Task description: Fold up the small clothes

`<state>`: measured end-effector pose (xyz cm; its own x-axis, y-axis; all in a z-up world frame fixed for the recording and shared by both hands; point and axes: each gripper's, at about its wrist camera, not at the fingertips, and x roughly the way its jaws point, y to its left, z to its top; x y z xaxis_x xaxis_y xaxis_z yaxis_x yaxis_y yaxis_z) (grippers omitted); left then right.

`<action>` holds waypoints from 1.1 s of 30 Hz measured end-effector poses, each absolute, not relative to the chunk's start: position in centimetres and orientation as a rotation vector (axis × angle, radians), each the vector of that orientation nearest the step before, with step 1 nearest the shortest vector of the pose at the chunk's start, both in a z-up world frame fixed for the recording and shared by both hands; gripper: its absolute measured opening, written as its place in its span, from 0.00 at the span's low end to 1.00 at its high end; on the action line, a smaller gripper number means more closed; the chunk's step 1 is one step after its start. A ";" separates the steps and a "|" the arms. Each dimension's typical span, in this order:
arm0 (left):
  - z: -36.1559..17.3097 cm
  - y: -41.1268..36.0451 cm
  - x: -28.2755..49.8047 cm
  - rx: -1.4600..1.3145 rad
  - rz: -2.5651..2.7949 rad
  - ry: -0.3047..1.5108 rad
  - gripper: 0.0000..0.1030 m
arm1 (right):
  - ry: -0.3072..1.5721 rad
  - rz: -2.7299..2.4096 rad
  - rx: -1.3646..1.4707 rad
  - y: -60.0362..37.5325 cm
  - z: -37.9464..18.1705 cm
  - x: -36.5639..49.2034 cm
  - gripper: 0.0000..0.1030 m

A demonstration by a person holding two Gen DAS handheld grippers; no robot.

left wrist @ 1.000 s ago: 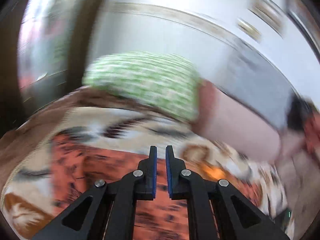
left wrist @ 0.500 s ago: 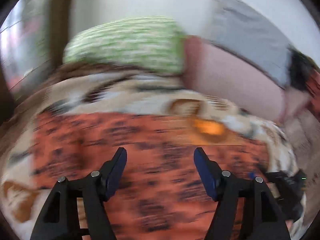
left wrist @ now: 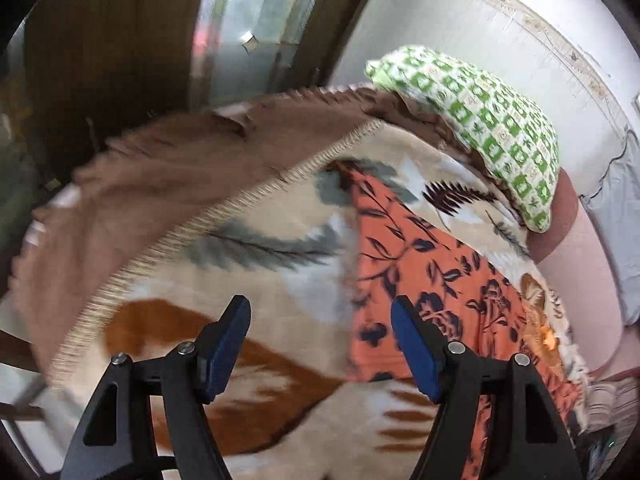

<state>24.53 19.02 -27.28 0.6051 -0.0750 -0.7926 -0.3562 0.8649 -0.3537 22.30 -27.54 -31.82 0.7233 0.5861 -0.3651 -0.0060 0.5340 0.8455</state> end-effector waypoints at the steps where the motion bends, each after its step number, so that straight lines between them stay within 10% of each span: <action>1: -28.1 18.4 25.4 -0.525 0.159 0.945 0.59 | 0.699 0.400 0.948 -26.8 -32.0 22.2 0.71; 8: -30.6 17.8 28.9 -0.544 0.176 0.986 0.06 | 0.732 0.501 0.919 -22.9 -31.5 22.4 0.71; 24: -27.8 27.2 28.2 -0.743 0.183 0.824 0.04 | 1.109 0.536 0.990 -5.7 -32.6 31.1 0.69; 29: -27.6 28.1 28.2 -0.760 0.167 0.818 0.04 | 1.093 0.314 1.042 -5.3 -34.3 32.1 0.57; 31: -27.4 28.6 27.8 -0.766 0.165 0.818 0.04 | 1.082 0.301 0.982 -4.4 -34.3 32.5 0.17; 33: -27.6 28.5 28.2 -0.772 0.170 0.817 0.04 | 1.092 0.299 0.971 -3.9 -34.4 32.5 0.10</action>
<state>28.18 28.47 -27.60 0.6875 -0.1473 -0.7111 -0.4188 0.7195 -0.5539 32.52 -3.93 -34.44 0.4692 0.6388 -0.6097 0.2394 0.5726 0.7841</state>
